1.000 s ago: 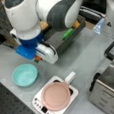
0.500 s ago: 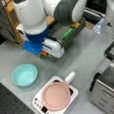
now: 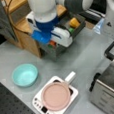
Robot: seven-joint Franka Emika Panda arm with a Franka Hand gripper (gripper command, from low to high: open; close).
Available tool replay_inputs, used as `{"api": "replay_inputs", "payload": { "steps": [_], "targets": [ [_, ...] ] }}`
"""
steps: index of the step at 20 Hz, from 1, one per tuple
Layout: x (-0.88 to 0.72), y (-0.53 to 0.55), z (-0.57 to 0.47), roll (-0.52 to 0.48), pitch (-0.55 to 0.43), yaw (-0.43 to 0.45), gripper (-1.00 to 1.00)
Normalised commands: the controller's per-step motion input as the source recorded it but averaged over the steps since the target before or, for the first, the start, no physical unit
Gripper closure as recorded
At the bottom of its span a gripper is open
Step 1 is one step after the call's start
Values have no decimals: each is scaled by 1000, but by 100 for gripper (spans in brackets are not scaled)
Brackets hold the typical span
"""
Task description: Open the drawer. Pick up the carrot. Put the carrots in the drawer.
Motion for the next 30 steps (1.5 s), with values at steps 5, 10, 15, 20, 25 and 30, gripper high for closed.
{"api": "replay_inputs", "payload": {
  "steps": [5, 10, 15, 20, 25, 30],
  "targets": [
    [-388, -84, -121, -93, -242, 187, 100],
    [-363, -135, -16, -121, -184, 278, 100],
    [-304, -169, 20, -112, -141, 290, 100],
    [-200, -122, -38, -163, -118, 291, 100],
    [-122, -48, -60, -193, -128, 325, 100],
    [-99, -47, -69, -195, -159, 405, 100]
  ]
}}
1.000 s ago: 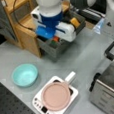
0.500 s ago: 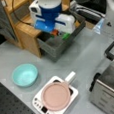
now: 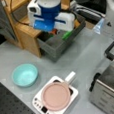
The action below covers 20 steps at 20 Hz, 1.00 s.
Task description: Open the drawer. Pick up the carrot. Put the carrots in the drawer.
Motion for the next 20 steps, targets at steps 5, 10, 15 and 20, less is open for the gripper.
{"api": "replay_inputs", "payload": {
  "steps": [5, 10, 15, 20],
  "targets": [
    [-95, -71, -77, -139, -149, 451, 100],
    [-76, -67, -142, -51, -79, 480, 100],
    [-51, -54, -56, -65, -65, 447, 100],
    [-37, -93, 4, -47, -58, 389, 100]
  ]
}}
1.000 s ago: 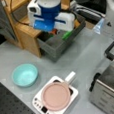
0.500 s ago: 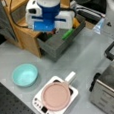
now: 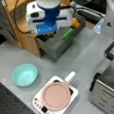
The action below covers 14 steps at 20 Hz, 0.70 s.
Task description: Open the drawer. Pick up the carrot. Put the carrots in the drawer.
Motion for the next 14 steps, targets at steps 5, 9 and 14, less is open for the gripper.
{"api": "replay_inputs", "payload": {
  "steps": [5, 9, 14],
  "targets": [
    [-33, -94, 16, 51, 8, 395, 100],
    [37, -81, -21, 140, 12, 367, 100],
    [102, -72, -38, 178, -2, 267, 100]
  ]
}}
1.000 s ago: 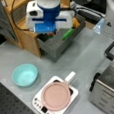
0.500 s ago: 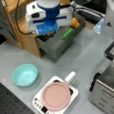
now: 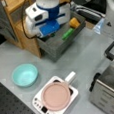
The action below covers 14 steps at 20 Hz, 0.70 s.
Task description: Open the drawer. Pick up the carrot. Put the carrots in the drawer.
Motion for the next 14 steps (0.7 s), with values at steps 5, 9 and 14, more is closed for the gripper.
{"api": "replay_inputs", "payload": {
  "steps": [5, 9, 14],
  "targets": [
    [172, -70, -45, 176, -34, 186, 100],
    [161, -32, -50, 180, -35, 168, 100],
    [48, 17, 18, 161, -54, 161, 100]
  ]
}}
